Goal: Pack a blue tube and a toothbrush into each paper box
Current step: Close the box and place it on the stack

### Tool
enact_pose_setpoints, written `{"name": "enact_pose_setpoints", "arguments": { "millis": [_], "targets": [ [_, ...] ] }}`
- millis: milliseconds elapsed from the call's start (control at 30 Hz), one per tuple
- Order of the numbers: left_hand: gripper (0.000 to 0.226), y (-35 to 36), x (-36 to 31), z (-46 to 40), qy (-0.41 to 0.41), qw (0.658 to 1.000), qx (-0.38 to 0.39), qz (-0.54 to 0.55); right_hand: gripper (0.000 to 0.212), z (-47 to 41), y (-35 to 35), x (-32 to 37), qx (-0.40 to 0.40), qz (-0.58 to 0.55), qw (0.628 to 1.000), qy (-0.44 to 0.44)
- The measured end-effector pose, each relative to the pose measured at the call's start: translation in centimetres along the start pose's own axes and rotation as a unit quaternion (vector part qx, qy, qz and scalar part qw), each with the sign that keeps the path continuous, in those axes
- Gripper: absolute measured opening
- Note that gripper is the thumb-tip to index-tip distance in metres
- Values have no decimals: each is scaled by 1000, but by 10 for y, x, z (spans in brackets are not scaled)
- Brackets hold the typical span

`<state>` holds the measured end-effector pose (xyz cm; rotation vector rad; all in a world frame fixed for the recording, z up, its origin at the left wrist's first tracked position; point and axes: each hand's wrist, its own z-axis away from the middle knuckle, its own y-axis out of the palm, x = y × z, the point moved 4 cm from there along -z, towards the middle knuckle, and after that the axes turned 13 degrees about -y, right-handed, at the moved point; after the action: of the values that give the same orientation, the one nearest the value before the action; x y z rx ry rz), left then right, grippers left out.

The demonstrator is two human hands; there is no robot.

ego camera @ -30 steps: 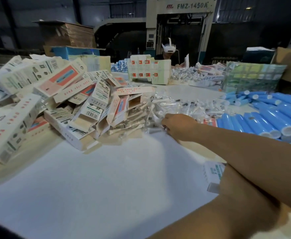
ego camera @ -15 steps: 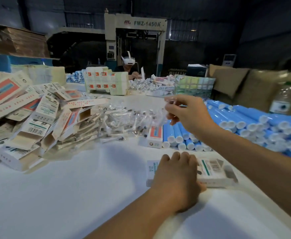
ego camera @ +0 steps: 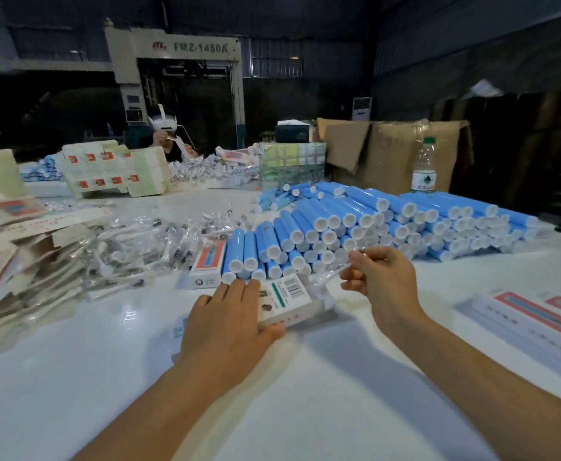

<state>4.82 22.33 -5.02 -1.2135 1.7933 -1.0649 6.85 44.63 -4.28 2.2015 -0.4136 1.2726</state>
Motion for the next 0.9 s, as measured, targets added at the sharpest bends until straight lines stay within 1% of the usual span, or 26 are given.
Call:
{"name": "enact_pose_setpoints", "arguments": {
  "millis": [167,267,367,467,567,667,833,900],
  "targets": [
    [72,2,-6,3,6,1000,-13,10,19,14,9,-4,8,43,999,-5],
    [73,0,-10,4,12,1000,-21,14,23,21,12,-8,11,115,993,-9],
    [75,0,-11,5,8,1000,-21,18,26,28,17,-13,15,126,992,-12],
    [73,-1,-11,4,3,1000,-20,23,26,33,23,-17,52,134,990,-12],
    [72,0,-10,3,-4,999,-28,33,29,35,28,-16,89,164,981,-46],
    [70,2,-7,2,-3,999,-33,30,34,39,34,-15,133,139,980,-44],
    [67,3,3,-1,-12,999,-40,26,16,45,37,-13,217,154,964,-14],
    [68,2,7,-3,-24,998,-48,28,17,48,39,-14,246,133,960,8]
  ]
}}
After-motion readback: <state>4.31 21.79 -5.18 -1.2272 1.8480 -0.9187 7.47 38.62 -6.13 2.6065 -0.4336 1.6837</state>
